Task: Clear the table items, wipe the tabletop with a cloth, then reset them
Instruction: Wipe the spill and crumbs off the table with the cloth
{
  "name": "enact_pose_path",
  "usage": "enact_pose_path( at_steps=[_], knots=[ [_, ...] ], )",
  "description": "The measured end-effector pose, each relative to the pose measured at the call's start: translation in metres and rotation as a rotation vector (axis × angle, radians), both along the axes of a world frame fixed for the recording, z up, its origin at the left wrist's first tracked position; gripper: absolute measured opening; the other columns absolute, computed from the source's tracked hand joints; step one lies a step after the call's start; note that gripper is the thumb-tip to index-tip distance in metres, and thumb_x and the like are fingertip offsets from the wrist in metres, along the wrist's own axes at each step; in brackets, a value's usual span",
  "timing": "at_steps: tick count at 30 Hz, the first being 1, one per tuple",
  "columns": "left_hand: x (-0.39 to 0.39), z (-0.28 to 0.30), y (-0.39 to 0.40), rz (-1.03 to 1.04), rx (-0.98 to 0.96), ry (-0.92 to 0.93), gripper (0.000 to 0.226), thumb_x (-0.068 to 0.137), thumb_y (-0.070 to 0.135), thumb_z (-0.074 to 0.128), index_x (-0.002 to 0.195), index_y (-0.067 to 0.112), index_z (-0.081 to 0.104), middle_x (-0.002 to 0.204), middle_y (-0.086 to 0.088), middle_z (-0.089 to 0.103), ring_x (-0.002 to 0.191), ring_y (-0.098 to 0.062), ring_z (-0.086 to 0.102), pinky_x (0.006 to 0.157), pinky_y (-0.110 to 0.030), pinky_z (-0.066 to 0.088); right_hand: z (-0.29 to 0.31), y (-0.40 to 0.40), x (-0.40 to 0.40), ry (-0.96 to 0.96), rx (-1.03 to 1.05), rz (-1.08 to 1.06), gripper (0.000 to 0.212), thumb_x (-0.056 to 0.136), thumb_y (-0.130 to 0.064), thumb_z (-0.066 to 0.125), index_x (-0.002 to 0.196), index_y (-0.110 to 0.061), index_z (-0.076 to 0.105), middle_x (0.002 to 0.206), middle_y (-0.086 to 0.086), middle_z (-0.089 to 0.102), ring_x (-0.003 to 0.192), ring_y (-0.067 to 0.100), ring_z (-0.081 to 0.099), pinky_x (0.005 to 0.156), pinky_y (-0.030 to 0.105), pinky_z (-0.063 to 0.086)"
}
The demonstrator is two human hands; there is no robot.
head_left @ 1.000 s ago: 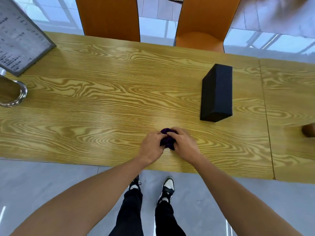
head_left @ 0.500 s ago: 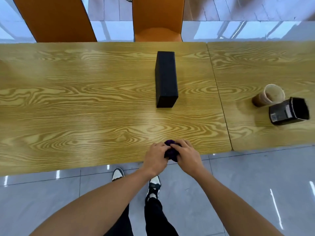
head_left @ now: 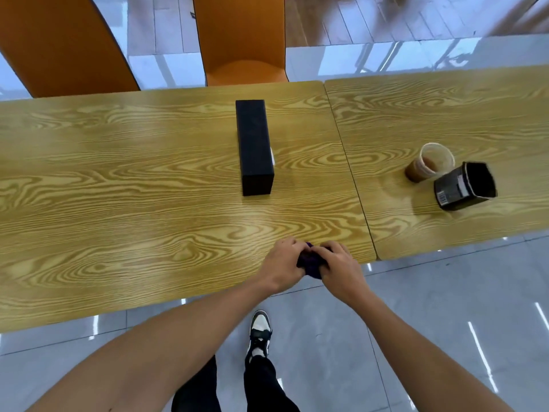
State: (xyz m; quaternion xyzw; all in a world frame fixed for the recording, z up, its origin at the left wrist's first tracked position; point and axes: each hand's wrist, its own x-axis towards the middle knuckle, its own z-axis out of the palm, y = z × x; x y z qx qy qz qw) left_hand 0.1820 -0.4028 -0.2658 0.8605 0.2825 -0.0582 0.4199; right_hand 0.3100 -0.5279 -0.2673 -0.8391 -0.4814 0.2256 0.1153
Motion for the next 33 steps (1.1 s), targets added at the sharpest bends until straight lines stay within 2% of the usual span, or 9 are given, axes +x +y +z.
enact_pose_path(
  at_steps=[4, 9, 13, 16, 21, 23, 27, 29, 33],
  knots=[
    [0.037, 0.006, 0.042, 0.033, 0.098, -0.076, 0.037, 0.085, 0.014, 0.071, 0.121, 0.018, 0.064, 0.116, -0.004, 0.059, 0.112, -0.026, 0.051, 0.097, -0.040, 0.048, 0.008, 0.045, 0.034, -0.040, 0.068, -0.049, 0.046, 0.084, -0.007, 0.057, 0.128, -0.018, 0.065, 0.119, 0.006, 0.060, 0.112, 0.027, 0.049, 0.078, 0.041, 0.051],
    [0.053, -0.010, 0.073, 0.063, 0.152, 0.022, 0.034, 0.087, 0.007, 0.066, 0.119, 0.018, 0.068, 0.119, -0.003, 0.061, 0.111, -0.026, 0.054, 0.097, -0.039, 0.049, -0.010, 0.080, 0.052, -0.042, 0.003, 0.008, 0.046, 0.086, -0.012, 0.054, 0.131, -0.021, 0.061, 0.120, 0.004, 0.058, 0.111, 0.028, 0.049, 0.077, 0.039, 0.048],
    [0.039, -0.022, 0.057, 0.063, 0.142, 0.071, 0.037, 0.088, 0.015, 0.064, 0.125, 0.018, 0.068, 0.127, -0.004, 0.062, 0.113, -0.029, 0.054, 0.099, -0.038, 0.045, -0.026, 0.070, 0.038, -0.047, 0.011, 0.007, 0.048, 0.084, -0.008, 0.059, 0.131, -0.018, 0.062, 0.123, 0.001, 0.059, 0.115, 0.027, 0.047, 0.082, 0.036, 0.046],
    [0.028, -0.023, 0.031, 0.051, 0.122, 0.096, 0.039, 0.086, 0.024, 0.064, 0.124, 0.019, 0.067, 0.124, -0.003, 0.062, 0.112, -0.030, 0.054, 0.098, -0.041, 0.046, -0.026, 0.047, 0.025, -0.039, 0.030, -0.005, 0.046, 0.083, -0.009, 0.061, 0.128, -0.018, 0.064, 0.124, -0.001, 0.061, 0.117, 0.026, 0.049, 0.084, 0.039, 0.052],
    [0.011, -0.021, -0.007, 0.000, 0.161, 0.159, 0.043, 0.084, 0.037, 0.064, 0.124, 0.021, 0.062, 0.122, -0.001, 0.058, 0.106, -0.030, 0.051, 0.088, -0.038, 0.047, -0.022, 0.019, 0.011, -0.029, -0.010, -0.014, 0.046, 0.080, -0.007, 0.062, 0.124, -0.019, 0.067, 0.121, -0.004, 0.063, 0.114, 0.024, 0.051, 0.086, 0.038, 0.052],
    [0.002, -0.020, -0.013, -0.014, 0.120, 0.144, 0.038, 0.082, 0.033, 0.065, 0.118, 0.019, 0.065, 0.116, -0.002, 0.061, 0.103, -0.029, 0.053, 0.088, -0.035, 0.044, -0.020, 0.013, 0.005, -0.029, -0.031, 0.009, 0.042, 0.078, -0.008, 0.062, 0.118, -0.020, 0.069, 0.117, -0.005, 0.064, 0.111, 0.023, 0.052, 0.085, 0.037, 0.052],
    [-0.013, -0.008, 0.006, 0.054, -0.057, 0.114, 0.029, 0.069, 0.031, 0.073, 0.094, 0.016, 0.066, 0.089, 0.002, 0.056, 0.089, -0.025, 0.058, 0.074, -0.034, 0.047, -0.014, 0.028, 0.001, -0.010, -0.089, 0.169, 0.033, 0.079, -0.014, 0.059, 0.109, -0.021, 0.070, 0.113, -0.004, 0.064, 0.109, 0.025, 0.053, 0.088, 0.036, 0.047],
    [-0.020, -0.002, 0.030, 0.108, -0.047, 0.111, 0.033, 0.071, 0.033, 0.073, 0.099, 0.018, 0.066, 0.095, -0.002, 0.057, 0.091, -0.026, 0.058, 0.077, -0.037, 0.050, -0.010, 0.054, 0.000, -0.002, -0.064, 0.209, 0.035, 0.079, -0.013, 0.060, 0.113, -0.020, 0.069, 0.114, -0.002, 0.064, 0.108, 0.027, 0.053, 0.087, 0.038, 0.048],
    [-0.036, 0.004, 0.093, 0.214, 0.092, 0.131, 0.043, 0.081, 0.029, 0.070, 0.122, 0.019, 0.063, 0.117, -0.007, 0.056, 0.109, -0.028, 0.050, 0.095, -0.042, 0.048, -0.004, 0.124, -0.008, 0.021, -0.001, 0.267, 0.044, 0.083, -0.010, 0.059, 0.126, -0.020, 0.064, 0.121, 0.000, 0.061, 0.112, 0.027, 0.050, 0.082, 0.043, 0.052]
  ],
)
